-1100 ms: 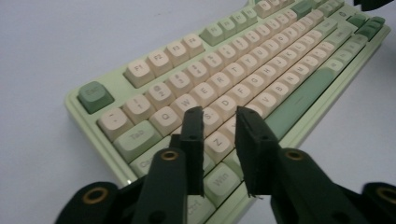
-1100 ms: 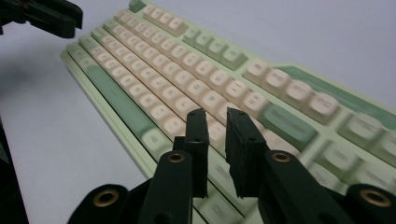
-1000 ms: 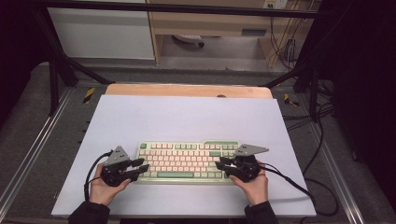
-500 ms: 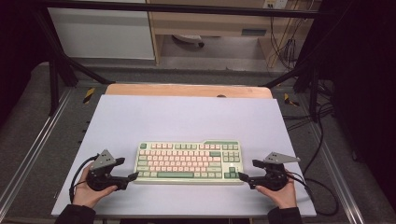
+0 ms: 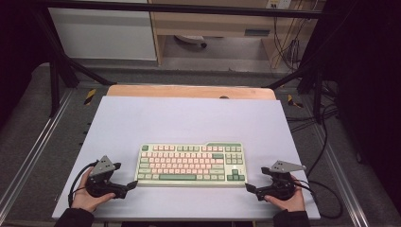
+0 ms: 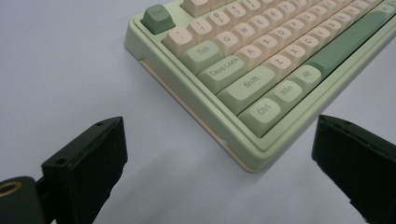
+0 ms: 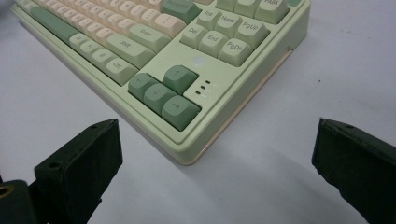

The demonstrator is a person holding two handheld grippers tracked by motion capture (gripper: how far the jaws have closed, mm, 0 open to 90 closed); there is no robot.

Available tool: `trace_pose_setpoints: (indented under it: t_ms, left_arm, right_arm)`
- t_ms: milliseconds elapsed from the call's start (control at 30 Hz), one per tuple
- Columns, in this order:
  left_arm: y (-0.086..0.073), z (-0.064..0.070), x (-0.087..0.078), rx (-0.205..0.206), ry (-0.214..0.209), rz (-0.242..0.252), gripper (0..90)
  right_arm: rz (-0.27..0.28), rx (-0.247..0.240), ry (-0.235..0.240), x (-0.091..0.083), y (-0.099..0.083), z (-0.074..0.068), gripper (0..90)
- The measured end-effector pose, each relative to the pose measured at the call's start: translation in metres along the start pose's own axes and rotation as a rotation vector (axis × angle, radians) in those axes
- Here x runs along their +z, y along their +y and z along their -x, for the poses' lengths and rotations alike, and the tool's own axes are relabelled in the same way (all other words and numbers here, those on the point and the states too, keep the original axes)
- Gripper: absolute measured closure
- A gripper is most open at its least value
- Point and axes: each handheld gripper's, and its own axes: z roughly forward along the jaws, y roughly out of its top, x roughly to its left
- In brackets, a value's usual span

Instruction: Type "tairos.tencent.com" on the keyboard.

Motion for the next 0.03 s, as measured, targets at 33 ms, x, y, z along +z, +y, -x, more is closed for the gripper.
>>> trace_pose_setpoints:
  t_ms: [33]
  left_arm:
    - [-0.0001, 0.0000, 0.0000, -0.001, -0.001, 0.001, 3.6]
  right_arm:
    - [-0.003, 0.000, -0.001, -0.0001, -0.0002, -0.0002, 2.2]
